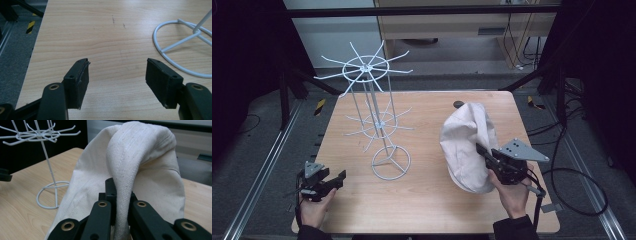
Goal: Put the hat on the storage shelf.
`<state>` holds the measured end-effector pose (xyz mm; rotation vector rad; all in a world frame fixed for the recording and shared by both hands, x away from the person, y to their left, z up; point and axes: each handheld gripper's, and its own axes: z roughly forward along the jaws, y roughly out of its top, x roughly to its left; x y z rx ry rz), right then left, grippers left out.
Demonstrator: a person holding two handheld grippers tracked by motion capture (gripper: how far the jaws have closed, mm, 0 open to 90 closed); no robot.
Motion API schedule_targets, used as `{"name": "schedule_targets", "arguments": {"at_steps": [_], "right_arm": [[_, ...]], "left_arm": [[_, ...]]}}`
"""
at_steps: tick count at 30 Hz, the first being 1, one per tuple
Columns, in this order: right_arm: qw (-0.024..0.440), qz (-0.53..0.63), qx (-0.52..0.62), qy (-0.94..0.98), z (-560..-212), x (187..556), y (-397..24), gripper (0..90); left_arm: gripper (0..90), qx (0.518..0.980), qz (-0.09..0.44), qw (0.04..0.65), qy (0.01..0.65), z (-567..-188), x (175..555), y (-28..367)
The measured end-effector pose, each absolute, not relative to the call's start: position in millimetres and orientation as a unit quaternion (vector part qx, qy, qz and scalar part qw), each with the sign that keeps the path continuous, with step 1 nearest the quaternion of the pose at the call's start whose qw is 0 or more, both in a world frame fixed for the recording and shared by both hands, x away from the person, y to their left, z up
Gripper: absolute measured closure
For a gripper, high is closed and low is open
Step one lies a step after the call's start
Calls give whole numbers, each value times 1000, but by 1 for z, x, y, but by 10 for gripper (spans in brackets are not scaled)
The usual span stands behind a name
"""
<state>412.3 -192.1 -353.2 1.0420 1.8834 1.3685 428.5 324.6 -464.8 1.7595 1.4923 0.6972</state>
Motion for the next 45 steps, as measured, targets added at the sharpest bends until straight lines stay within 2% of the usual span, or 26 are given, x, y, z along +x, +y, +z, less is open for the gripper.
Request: {"name": "schedule_targets", "arguments": {"at_steps": [11, 45], "right_arm": [[322, 562, 335, 684, -329, 401, -185, 885], [364, 630, 247, 640, -293, 389, -169, 886]], "left_arm": [[354, 680, 273, 357, 579, -465, 428, 326], [360, 677, 273, 358, 582, -465, 429, 327]]}}
